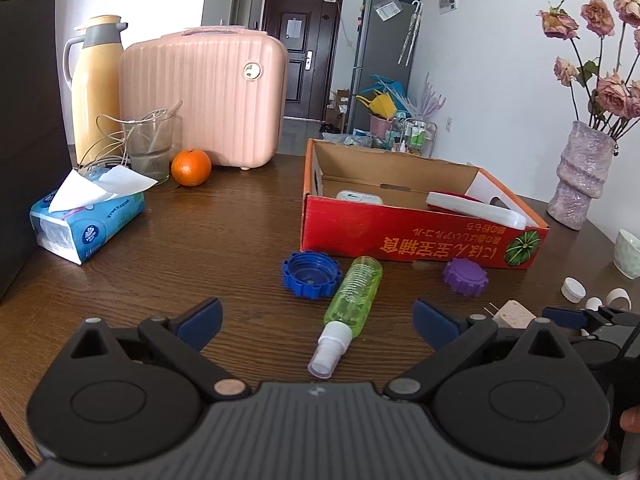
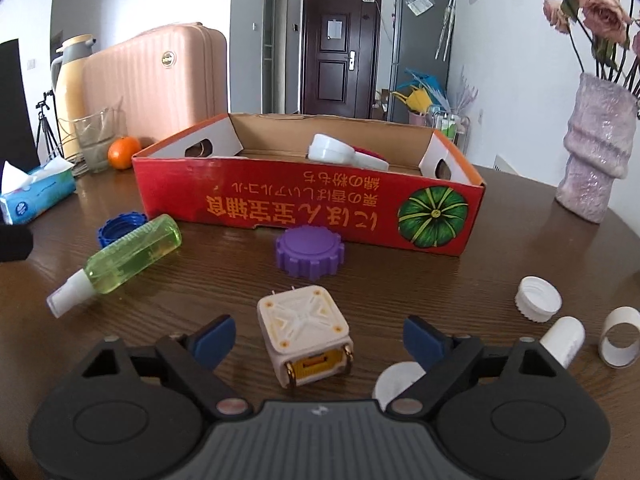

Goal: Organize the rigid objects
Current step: 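Move the right tool to the small cube and grasp it, then grasp the green spray bottle with the left tool while the right tool holds the cube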

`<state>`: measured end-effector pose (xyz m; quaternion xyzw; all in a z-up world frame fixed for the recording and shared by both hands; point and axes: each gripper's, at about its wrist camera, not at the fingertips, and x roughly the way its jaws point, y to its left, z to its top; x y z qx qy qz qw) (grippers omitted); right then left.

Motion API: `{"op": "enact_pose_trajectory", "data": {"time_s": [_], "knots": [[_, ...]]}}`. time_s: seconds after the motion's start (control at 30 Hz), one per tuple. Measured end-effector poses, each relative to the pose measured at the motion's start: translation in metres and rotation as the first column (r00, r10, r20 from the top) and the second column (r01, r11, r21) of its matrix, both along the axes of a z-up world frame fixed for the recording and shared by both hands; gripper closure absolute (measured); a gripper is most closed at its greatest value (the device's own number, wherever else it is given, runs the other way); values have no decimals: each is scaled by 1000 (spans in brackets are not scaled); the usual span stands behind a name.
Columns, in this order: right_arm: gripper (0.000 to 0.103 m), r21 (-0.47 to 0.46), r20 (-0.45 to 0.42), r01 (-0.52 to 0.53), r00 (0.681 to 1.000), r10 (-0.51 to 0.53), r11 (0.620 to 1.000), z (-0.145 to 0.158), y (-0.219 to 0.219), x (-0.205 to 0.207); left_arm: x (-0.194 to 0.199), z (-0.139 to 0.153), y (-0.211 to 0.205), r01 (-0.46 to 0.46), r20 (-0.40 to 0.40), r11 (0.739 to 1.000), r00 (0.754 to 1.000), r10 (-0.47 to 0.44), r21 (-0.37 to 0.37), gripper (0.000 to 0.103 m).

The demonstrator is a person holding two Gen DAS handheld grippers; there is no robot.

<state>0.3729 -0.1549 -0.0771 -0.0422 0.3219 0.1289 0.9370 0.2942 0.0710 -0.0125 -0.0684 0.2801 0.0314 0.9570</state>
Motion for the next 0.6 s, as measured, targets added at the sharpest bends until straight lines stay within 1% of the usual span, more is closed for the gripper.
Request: {"op": "enact_pose_trajectory", "data": {"time_s": [0.03,0.07,0.1,0.13,0.17,0.2,0.33,0.6], "knots": [[21,-1,-4,-5,1000,5,1000,-1,0,2,1,0,1,-3,-2,1000,1000,3,-3,0],[31,-1,-13,-14,1000,14,1000,-2,2,3,1,-1,2,-4,-4,1000,1000,4,-3,0],[38,2,-26,-27,999,27,1000,-3,3,4,2,-1,2,-5,-7,1000,1000,5,-2,0],[53,7,-43,-39,998,39,999,-5,3,5,2,-2,1,-4,-10,1000,1000,4,-1,0],[63,17,-38,-45,998,46,999,-4,3,4,3,-2,1,-4,-13,1000,1000,4,2,0],[65,22,-36,-56,998,57,998,-4,3,2,3,-3,0,-4,-14,1000,1000,4,4,0],[65,16,-24,-53,998,54,998,-4,4,-1,4,-4,0,-5,-17,1000,1000,5,7,0],[65,49,33,-33,999,32,998,6,-2,-12,7,-7,-1,-9,-27,1000,1000,9,12,0]]}}
